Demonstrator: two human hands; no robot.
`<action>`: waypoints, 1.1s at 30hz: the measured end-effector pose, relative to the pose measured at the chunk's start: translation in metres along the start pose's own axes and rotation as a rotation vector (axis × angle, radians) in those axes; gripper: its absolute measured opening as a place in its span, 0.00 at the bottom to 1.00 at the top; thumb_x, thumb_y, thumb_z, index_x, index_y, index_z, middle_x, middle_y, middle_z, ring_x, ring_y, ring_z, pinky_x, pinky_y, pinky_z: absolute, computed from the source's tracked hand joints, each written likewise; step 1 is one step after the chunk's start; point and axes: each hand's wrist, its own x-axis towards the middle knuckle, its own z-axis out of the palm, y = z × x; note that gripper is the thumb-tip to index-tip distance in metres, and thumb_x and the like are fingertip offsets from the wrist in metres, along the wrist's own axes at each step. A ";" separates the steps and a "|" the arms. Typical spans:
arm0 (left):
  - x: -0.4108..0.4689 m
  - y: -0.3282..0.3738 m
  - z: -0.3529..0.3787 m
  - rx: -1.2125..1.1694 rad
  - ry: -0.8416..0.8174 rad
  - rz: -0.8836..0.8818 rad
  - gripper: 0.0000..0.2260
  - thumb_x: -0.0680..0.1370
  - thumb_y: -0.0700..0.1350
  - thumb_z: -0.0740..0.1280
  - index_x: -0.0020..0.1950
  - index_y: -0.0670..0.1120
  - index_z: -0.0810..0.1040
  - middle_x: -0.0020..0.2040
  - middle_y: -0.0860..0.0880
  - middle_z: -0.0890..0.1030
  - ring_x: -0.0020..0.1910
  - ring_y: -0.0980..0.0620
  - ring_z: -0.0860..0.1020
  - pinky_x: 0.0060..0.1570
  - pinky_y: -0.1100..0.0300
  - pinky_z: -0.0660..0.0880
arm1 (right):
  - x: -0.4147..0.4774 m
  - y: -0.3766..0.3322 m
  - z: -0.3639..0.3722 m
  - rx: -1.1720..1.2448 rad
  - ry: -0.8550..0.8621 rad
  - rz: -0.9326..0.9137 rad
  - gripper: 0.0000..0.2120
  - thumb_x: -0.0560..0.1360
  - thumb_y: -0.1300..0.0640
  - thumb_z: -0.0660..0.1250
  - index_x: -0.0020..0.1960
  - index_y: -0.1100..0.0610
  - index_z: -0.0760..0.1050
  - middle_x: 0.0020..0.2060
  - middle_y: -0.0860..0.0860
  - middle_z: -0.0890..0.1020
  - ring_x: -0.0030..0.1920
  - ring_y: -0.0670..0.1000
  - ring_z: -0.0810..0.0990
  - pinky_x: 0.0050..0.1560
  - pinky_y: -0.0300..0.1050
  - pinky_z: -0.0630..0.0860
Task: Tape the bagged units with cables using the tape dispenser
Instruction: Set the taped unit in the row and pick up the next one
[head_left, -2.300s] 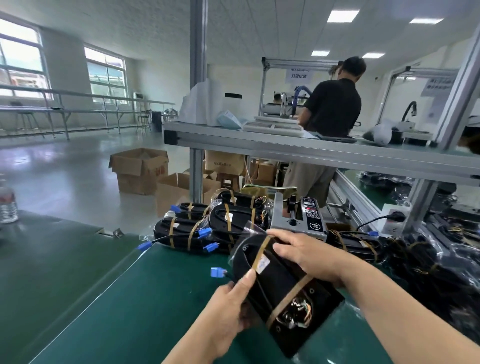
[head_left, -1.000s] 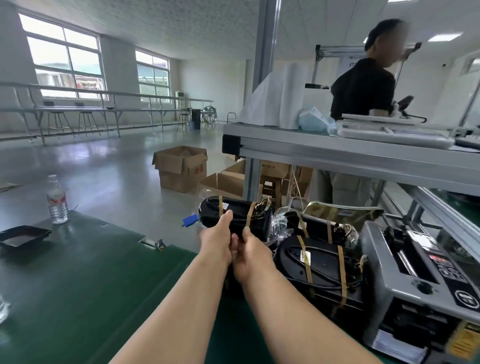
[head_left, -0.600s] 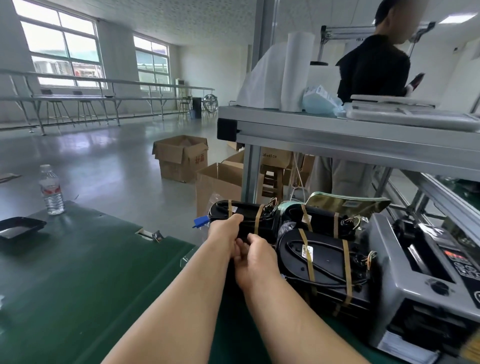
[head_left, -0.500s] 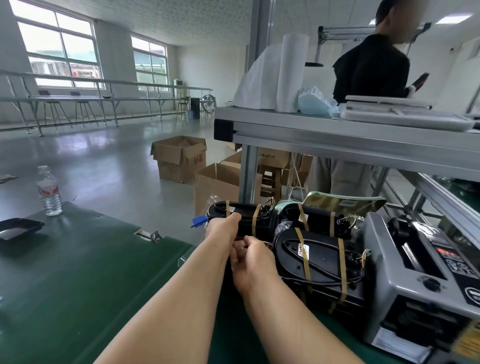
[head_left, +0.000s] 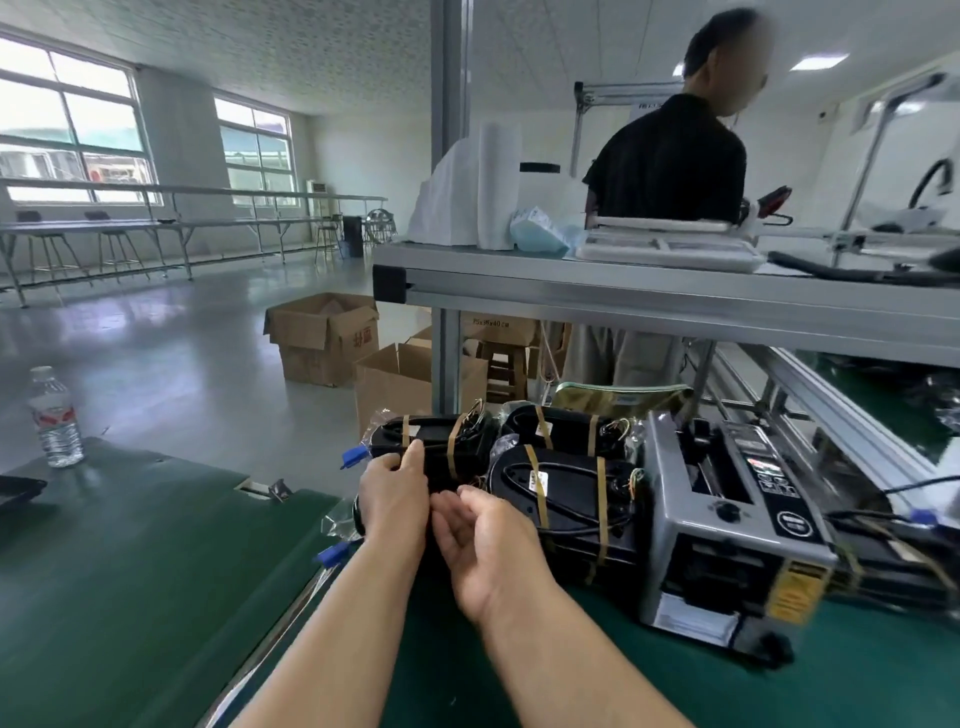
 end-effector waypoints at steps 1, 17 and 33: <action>-0.019 0.000 -0.003 -0.075 0.000 0.031 0.13 0.80 0.52 0.66 0.49 0.42 0.81 0.39 0.45 0.81 0.40 0.44 0.81 0.47 0.48 0.80 | -0.009 -0.003 -0.006 -0.006 -0.013 -0.003 0.07 0.82 0.65 0.61 0.54 0.65 0.77 0.40 0.58 0.85 0.40 0.51 0.85 0.40 0.41 0.81; -0.326 -0.001 0.121 -0.089 -0.865 0.148 0.09 0.80 0.44 0.65 0.44 0.47 0.85 0.34 0.47 0.82 0.29 0.55 0.74 0.33 0.56 0.73 | -0.209 -0.148 -0.222 -0.356 0.280 -0.697 0.12 0.80 0.67 0.60 0.48 0.56 0.79 0.35 0.48 0.85 0.34 0.43 0.82 0.35 0.35 0.76; -0.478 0.046 0.277 0.241 -1.084 0.353 0.17 0.78 0.57 0.66 0.59 0.47 0.70 0.57 0.45 0.76 0.45 0.50 0.76 0.39 0.59 0.71 | -0.329 -0.305 -0.348 -1.608 1.106 -0.602 0.26 0.79 0.40 0.63 0.70 0.56 0.71 0.67 0.56 0.77 0.65 0.59 0.75 0.66 0.55 0.73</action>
